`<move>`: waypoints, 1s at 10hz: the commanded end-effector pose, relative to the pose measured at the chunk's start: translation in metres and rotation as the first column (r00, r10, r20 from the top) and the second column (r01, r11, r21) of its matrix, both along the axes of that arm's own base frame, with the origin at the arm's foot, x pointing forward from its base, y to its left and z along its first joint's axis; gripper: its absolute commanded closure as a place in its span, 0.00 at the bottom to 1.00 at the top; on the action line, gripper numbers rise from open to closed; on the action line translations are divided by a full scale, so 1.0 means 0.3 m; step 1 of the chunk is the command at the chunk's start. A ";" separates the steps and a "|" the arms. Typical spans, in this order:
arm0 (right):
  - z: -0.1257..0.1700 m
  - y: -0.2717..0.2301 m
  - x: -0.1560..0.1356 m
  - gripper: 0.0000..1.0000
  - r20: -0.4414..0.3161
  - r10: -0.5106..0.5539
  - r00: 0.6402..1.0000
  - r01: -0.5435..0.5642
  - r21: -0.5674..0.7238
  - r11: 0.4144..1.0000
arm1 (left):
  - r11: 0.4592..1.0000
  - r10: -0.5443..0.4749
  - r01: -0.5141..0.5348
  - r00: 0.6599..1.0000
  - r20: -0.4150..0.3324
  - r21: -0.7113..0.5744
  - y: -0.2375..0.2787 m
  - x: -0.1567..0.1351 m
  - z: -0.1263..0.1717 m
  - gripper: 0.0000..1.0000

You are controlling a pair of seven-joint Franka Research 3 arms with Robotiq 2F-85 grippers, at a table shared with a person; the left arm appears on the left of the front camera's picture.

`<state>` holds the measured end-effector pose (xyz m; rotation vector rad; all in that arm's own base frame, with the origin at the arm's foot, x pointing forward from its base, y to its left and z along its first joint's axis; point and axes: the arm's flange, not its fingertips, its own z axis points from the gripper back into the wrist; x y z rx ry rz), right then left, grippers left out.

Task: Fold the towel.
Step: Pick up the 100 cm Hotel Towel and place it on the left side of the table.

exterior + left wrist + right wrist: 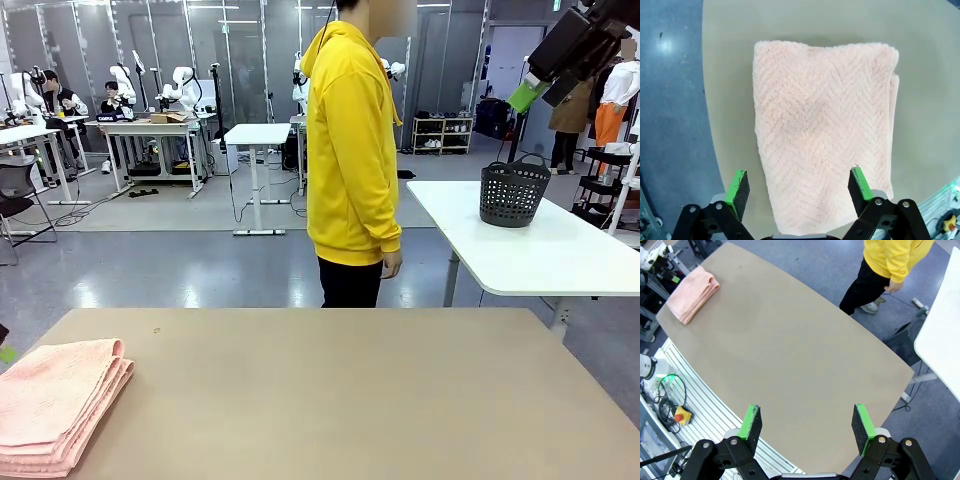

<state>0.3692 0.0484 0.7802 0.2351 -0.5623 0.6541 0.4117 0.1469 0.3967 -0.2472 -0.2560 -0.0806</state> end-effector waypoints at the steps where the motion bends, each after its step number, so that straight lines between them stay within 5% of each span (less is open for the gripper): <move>1: 0.002 0.000 -0.004 0.09 -0.012 -0.006 1.000 0.006 -0.004 1.000 | 0.999 0.027 -0.027 1.000 -0.014 0.040 -0.044 -0.039 -0.022 0.00; 10: 0.002 0.000 -0.004 0.09 -0.012 -0.006 1.000 0.006 -0.004 1.000 | 1.000 0.002 -0.002 1.000 -0.007 0.006 -0.013 -0.021 -0.007 0.00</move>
